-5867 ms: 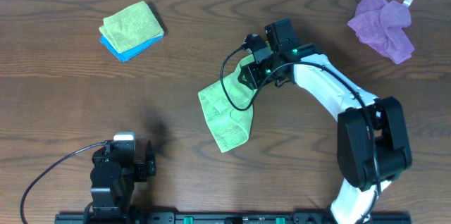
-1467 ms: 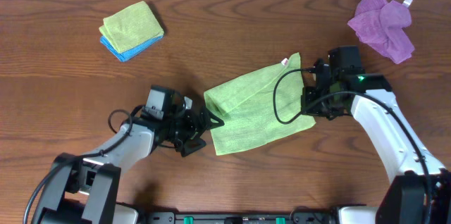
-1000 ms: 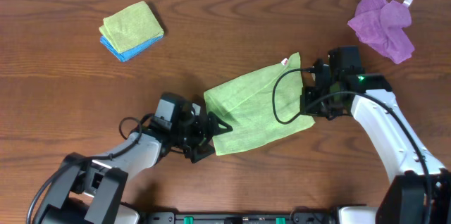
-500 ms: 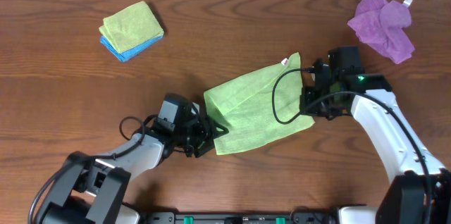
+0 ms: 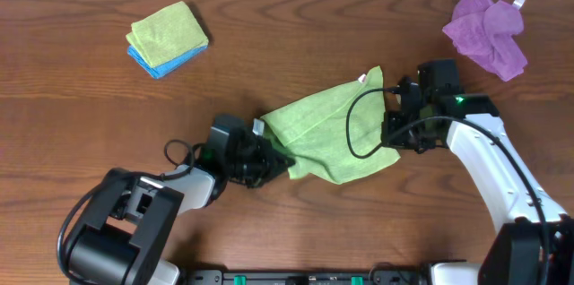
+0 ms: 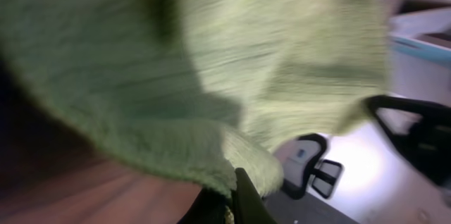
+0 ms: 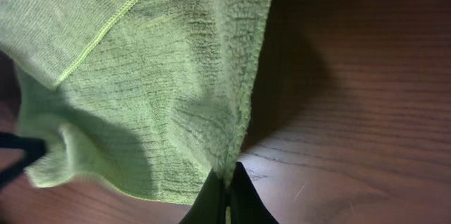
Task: Fold the cloth
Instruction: 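Lift the green cloth with both grippers and carry it forward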
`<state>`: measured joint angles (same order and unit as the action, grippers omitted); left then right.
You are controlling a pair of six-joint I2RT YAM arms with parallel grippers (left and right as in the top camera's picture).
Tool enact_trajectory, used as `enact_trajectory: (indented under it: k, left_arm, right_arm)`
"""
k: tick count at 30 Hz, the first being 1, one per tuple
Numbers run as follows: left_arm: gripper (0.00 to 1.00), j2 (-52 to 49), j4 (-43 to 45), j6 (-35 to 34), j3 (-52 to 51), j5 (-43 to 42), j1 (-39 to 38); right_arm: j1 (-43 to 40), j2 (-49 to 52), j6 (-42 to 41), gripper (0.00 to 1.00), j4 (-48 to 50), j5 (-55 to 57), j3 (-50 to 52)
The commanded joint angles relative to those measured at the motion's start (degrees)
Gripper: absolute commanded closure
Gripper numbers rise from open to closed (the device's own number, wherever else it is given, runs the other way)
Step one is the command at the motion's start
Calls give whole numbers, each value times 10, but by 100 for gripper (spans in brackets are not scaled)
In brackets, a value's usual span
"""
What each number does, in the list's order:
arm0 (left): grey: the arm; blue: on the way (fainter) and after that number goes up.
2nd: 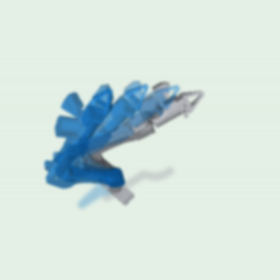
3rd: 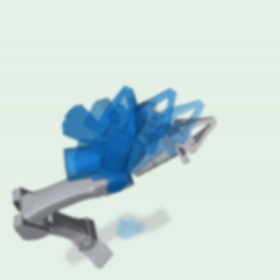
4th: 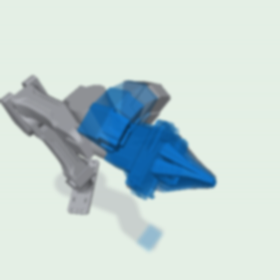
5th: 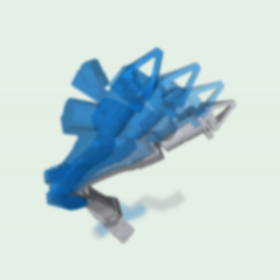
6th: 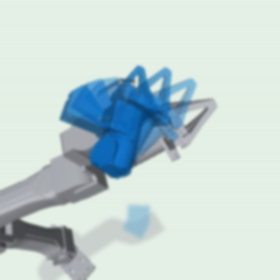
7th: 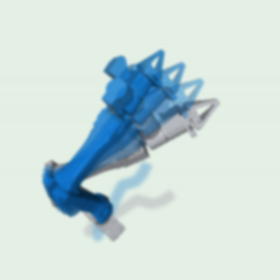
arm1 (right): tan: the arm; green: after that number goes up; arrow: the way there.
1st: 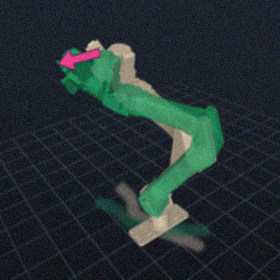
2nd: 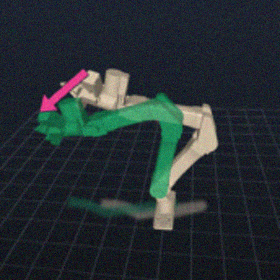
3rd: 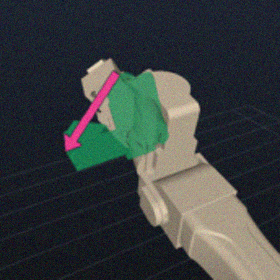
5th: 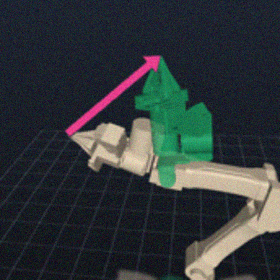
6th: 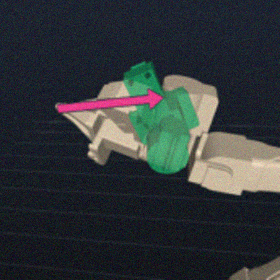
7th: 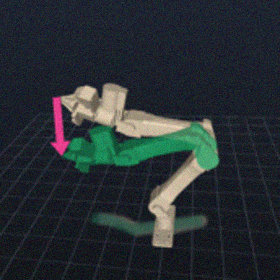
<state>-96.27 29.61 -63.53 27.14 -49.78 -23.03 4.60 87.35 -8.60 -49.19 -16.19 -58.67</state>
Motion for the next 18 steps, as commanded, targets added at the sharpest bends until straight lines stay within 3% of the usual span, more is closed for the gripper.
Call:
enact_trajectory:
  k: [1, 6, 12, 18]
  left_arm:
    - [94, 4, 23, -21, 24, -41, 27]
    - [94, 16, 24, -30, 75, -54, 54]
    - [94, 19, 22, -40, 183, -46, 73]
    - [94, 19, -46, -21, 288, 2, 106]
  right_arm:
    - [-3, -5, -8, 99, 2, -25, 0]
    - [-3, -11, -5, 99, 38, -59, 0]
    - [-3, -28, -31, 99, 147, -87, -3]
    - [-3, -29, -67, 99, 268, -88, -16]
